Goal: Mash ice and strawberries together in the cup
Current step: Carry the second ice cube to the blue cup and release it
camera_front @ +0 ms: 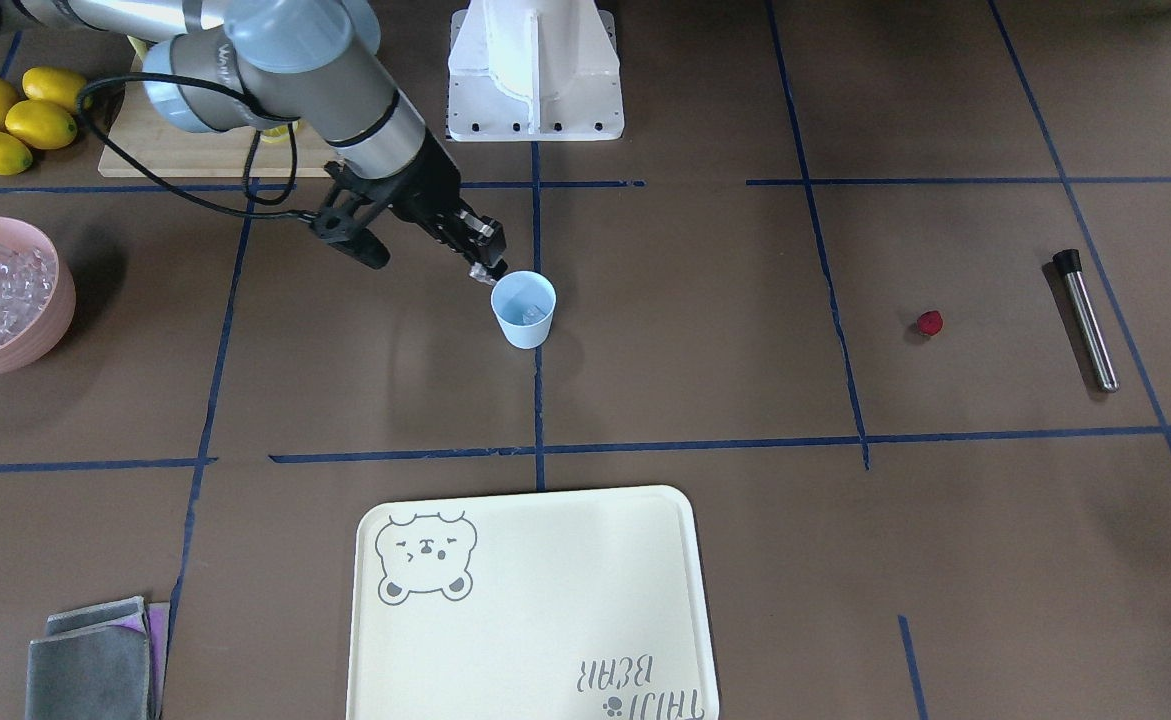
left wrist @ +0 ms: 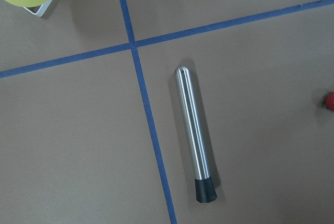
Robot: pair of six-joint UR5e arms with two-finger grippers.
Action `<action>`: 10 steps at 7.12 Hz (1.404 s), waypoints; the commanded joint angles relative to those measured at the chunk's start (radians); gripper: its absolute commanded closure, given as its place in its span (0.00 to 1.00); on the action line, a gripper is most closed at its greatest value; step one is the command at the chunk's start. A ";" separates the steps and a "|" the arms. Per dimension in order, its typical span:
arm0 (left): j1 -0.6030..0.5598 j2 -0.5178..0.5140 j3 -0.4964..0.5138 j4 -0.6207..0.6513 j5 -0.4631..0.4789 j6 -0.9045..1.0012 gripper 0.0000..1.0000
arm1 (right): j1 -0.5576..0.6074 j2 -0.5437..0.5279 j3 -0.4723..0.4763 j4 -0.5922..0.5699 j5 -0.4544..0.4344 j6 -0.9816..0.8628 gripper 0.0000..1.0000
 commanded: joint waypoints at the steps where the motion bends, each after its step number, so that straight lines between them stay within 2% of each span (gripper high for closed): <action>1: 0.000 0.001 0.014 -0.001 0.000 0.002 0.00 | -0.025 0.073 -0.069 0.001 -0.038 0.006 0.95; 3: 0.000 -0.001 0.013 -0.001 0.000 0.002 0.00 | -0.037 0.057 -0.078 0.000 -0.038 0.006 0.89; 4: 0.002 -0.001 0.007 -0.001 0.000 0.000 0.00 | -0.038 0.057 -0.089 0.000 -0.038 0.006 0.81; 5: 0.002 0.001 0.005 -0.001 0.000 -0.001 0.00 | -0.041 0.050 -0.089 0.000 -0.038 0.005 0.58; 7: 0.002 -0.001 0.005 -0.001 0.000 -0.001 0.00 | -0.046 0.044 -0.089 -0.002 -0.038 0.002 0.18; 9: 0.002 -0.001 0.010 -0.001 0.000 -0.001 0.00 | -0.045 0.042 -0.070 -0.003 -0.025 0.002 0.17; 10: 0.002 -0.001 0.010 -0.001 0.000 -0.001 0.00 | -0.007 -0.029 -0.026 -0.002 0.015 -0.003 0.17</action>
